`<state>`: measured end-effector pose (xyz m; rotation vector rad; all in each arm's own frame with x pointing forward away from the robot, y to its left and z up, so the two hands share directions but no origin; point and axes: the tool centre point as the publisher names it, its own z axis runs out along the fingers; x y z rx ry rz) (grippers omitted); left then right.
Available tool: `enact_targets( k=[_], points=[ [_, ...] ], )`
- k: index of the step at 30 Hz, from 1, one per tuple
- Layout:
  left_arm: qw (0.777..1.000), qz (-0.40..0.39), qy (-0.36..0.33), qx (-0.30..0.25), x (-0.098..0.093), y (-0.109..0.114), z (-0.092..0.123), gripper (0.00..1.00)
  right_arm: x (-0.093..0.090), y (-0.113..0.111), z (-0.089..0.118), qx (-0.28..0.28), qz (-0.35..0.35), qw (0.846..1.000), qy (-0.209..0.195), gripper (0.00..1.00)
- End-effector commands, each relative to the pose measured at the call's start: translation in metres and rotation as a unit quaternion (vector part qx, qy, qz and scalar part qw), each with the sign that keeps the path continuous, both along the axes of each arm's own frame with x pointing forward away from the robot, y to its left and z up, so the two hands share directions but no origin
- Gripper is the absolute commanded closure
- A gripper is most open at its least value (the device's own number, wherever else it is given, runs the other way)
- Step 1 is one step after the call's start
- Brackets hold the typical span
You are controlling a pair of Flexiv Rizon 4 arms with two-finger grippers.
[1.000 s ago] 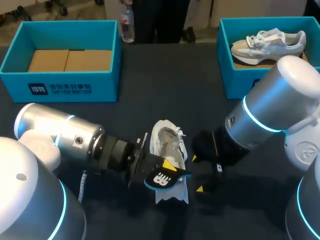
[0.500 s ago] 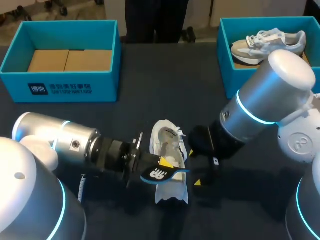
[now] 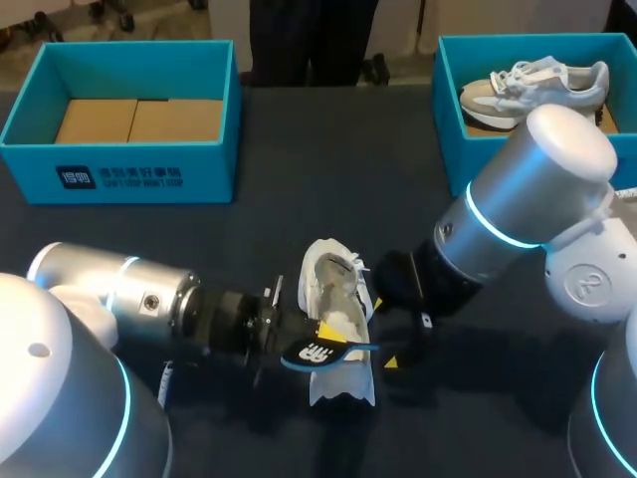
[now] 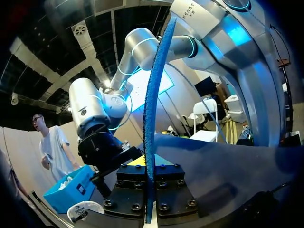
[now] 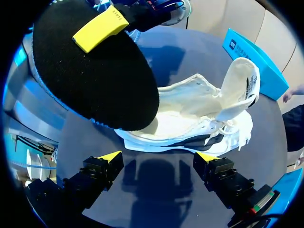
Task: Take the shoe out of the shoebox, open the shoe tongue, remove and reinsert the insole, then place the shoe into the shoebox
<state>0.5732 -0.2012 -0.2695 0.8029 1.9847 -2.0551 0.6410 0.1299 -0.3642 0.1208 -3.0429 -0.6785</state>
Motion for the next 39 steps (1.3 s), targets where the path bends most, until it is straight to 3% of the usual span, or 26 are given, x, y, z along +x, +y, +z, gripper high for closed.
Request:
enact_targets(
  k=[1, 23, 39],
  points=[
    [1.000, 0.006, -0.008, 0.000, -0.002, -0.004, -0.001, 1.00, 0.000, 0.002, -0.002, -0.001, -0.001, 1.000, -0.001, 0.00],
    [1.000, 0.029, -0.006, 0.010, 0.006, 0.000, -0.012, 1.00, 0.000, 0.002, -0.002, -0.001, -0.001, 1.000, -0.001, 0.00],
    [0.999, 0.047, -0.005, 0.008, 0.022, 0.001, -0.030, 1.00, 0.000, 0.002, -0.002, -0.001, -0.001, 1.000, -0.001, 0.00]
  ],
)
